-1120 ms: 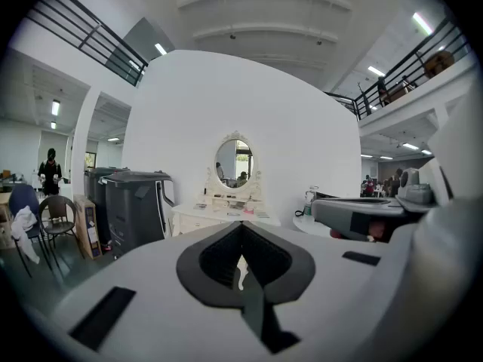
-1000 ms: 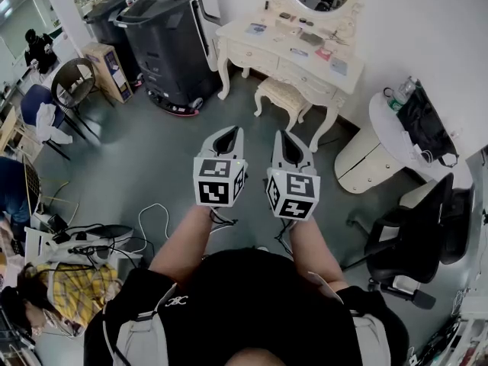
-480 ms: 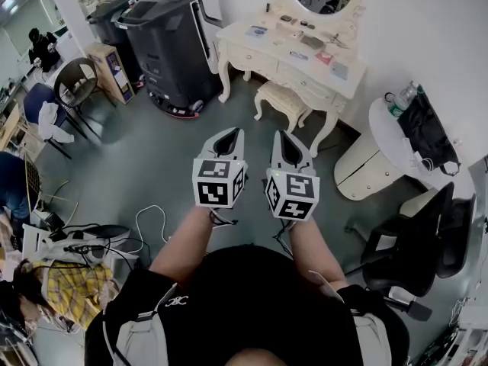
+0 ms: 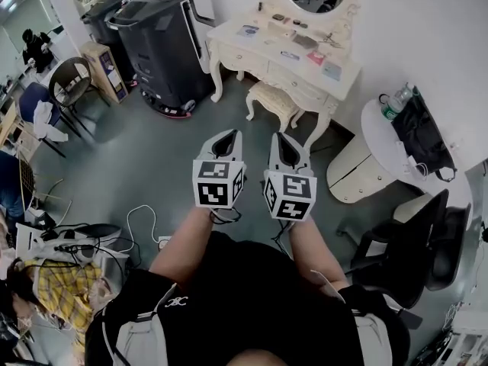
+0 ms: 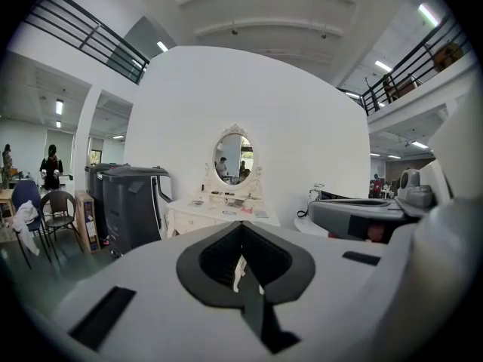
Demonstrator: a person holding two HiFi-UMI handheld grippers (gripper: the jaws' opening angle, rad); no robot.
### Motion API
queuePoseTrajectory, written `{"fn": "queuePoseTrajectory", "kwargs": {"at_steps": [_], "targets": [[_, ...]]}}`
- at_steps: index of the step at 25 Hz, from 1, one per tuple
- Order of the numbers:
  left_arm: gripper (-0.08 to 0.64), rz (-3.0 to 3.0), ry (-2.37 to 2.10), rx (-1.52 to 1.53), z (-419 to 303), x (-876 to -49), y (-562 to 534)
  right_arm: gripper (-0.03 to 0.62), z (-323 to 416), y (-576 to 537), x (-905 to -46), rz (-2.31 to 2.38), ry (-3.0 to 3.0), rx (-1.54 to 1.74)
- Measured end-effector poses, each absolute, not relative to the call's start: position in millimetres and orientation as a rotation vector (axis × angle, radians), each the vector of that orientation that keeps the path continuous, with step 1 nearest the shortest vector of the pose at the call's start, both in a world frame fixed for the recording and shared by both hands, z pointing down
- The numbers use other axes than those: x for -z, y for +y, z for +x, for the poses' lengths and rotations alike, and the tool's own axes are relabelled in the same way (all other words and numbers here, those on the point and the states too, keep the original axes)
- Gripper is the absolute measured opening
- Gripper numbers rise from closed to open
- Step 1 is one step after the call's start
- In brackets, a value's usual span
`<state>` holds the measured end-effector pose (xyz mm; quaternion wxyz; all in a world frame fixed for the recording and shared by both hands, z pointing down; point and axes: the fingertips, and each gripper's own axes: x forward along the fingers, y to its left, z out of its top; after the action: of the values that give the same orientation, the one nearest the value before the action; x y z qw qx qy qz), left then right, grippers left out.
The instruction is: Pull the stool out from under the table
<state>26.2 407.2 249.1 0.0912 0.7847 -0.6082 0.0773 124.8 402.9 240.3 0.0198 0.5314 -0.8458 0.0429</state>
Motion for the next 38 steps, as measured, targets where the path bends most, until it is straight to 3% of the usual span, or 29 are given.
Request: {"fn": "queuePoseTrajectory", "kwargs": {"at_steps": [14,38], "targets": [[0.005,2.346,-1.695,-0.242,24.2,-273.7,323.9,0.006,116.9,326.3,-262.4,1.671,-2.555,-0.175],[0.003,2.410,-1.486,-0.281,-57.8,-294.0,146.9,0.006,30.7,160.5,-277.4,1.774,-2.426,-0.210]]}}
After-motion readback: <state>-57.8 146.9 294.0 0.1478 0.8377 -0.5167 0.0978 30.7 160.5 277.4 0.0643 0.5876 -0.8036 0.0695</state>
